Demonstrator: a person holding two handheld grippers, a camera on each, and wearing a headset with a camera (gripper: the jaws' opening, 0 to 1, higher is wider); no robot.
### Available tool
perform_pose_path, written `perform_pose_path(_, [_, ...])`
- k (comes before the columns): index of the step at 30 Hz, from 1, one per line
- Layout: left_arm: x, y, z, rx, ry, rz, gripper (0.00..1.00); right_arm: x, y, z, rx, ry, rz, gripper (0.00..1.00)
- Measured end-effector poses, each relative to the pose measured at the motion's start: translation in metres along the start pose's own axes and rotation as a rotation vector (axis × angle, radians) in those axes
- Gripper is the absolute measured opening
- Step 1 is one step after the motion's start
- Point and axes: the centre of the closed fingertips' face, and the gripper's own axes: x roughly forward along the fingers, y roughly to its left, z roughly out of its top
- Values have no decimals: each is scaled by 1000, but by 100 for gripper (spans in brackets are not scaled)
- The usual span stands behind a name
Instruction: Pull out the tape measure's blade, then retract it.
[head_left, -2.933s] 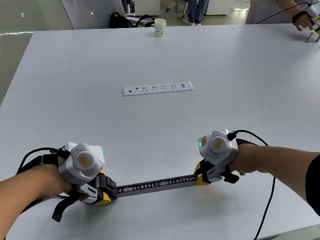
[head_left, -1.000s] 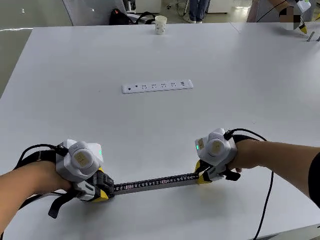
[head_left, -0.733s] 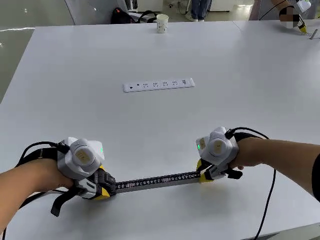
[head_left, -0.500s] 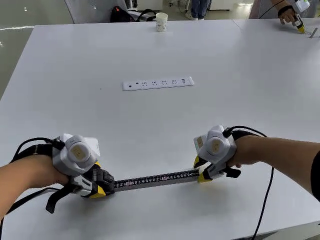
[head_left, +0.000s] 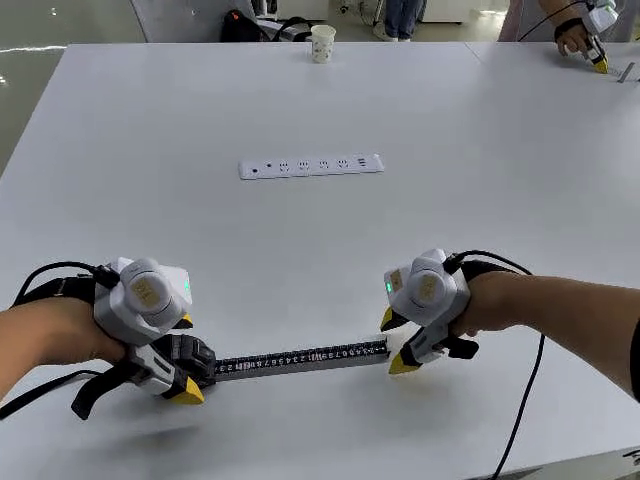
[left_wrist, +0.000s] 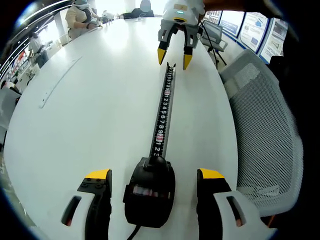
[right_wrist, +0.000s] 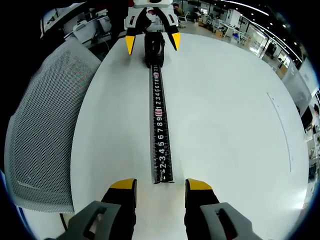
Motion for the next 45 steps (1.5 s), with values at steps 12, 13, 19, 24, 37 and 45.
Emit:
perform_pose_path(12, [-7, -6, -7, -98, -28, 1, 93, -7, 5, -4, 66, -17, -21, 55])
perform_pose_path(13, [-8, -6, -7, -101, -31, 1, 94, -7, 5, -4, 69, -18, -21, 57])
perform_pose_path(19, [-10, -7, -8, -139, -56, -1, 99, -6, 10, -1, 90, -34, -13, 62])
perform_pose_path(24, [-13, -5, -6, -193, -95, 20, 99, -7, 7, 1, 158, -56, -41, 70])
perform_pose_path(37, [-38, 13, -8, -360, -354, 200, 99, -18, 2, -11, 450, -221, -129, 97])
perform_pose_path(45, [-51, 20, -22, -496, -421, 293, 99, -36, 8, -14, 493, -302, -197, 99])
